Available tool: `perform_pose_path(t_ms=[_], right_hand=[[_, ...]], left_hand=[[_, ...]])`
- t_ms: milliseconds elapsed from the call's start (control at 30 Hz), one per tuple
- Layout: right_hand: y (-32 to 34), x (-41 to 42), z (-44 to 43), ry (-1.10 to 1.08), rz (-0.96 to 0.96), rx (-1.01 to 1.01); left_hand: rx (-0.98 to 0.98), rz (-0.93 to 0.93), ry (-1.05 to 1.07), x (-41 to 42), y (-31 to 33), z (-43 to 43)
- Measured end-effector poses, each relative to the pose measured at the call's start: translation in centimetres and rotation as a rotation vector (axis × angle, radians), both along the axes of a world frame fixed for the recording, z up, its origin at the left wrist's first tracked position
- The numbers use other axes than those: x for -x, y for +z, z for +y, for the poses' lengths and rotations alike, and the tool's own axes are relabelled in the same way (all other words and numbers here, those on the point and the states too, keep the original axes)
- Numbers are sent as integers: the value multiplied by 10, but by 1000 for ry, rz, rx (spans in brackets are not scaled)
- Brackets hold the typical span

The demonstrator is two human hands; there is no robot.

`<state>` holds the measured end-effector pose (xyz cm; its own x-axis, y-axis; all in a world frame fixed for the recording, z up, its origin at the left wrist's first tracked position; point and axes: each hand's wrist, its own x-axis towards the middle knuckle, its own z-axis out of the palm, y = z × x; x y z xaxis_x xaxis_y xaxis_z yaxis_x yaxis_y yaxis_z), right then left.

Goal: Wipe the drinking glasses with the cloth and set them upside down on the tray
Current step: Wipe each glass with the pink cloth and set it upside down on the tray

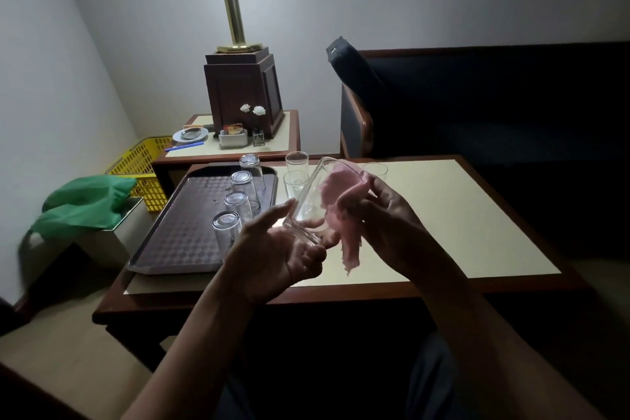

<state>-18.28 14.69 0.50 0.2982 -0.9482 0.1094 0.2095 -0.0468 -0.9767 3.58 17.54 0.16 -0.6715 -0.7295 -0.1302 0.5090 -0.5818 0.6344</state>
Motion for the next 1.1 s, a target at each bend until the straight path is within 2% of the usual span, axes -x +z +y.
perform_pose_path(t_ms=[67, 167, 267, 333, 433, 500, 567, 633, 733, 867, 933, 1000, 1033, 1100], right_hand=[[1, 4, 2, -22, 57, 64], [8, 14, 3, 59, 221, 217], [22, 19, 5, 88, 510, 340], [24, 22, 4, 117, 573, 350], [12, 27, 1, 87, 567, 317], [0, 28, -4, 49, 481, 218], [-6, 27, -7, 57, 306, 47], [-3, 25, -5, 51, 257, -10], [8, 24, 4, -79, 540, 314], [24, 29, 12, -140, 821, 978], [29, 30, 13, -113, 979, 1234], [28, 32, 11, -80, 1036, 1333], [27, 32, 11, -72, 1008, 1304], [22, 33, 10, -95, 873, 1071]], left_hand=[[-19, 7, -51, -3, -1, -6], [-20, -10, -173, -12, -3, -17], [-28, -232, -198, -14, 0, -23], [-31, -366, -175, -14, 6, -23], [89, -515, -54, -9, 11, -18], [310, -565, 172, -5, 4, -16], [570, -592, 343, -3, 0, -12], [663, -597, 398, -3, -2, -10], [516, -613, 360, -4, 6, -13], [253, -664, 121, -7, 21, -24], [133, -692, 88, -7, 30, -25], [87, -686, 90, -6, 32, -23], [111, -657, 89, -7, 29, -23], [215, -587, 119, -8, 23, -23]])
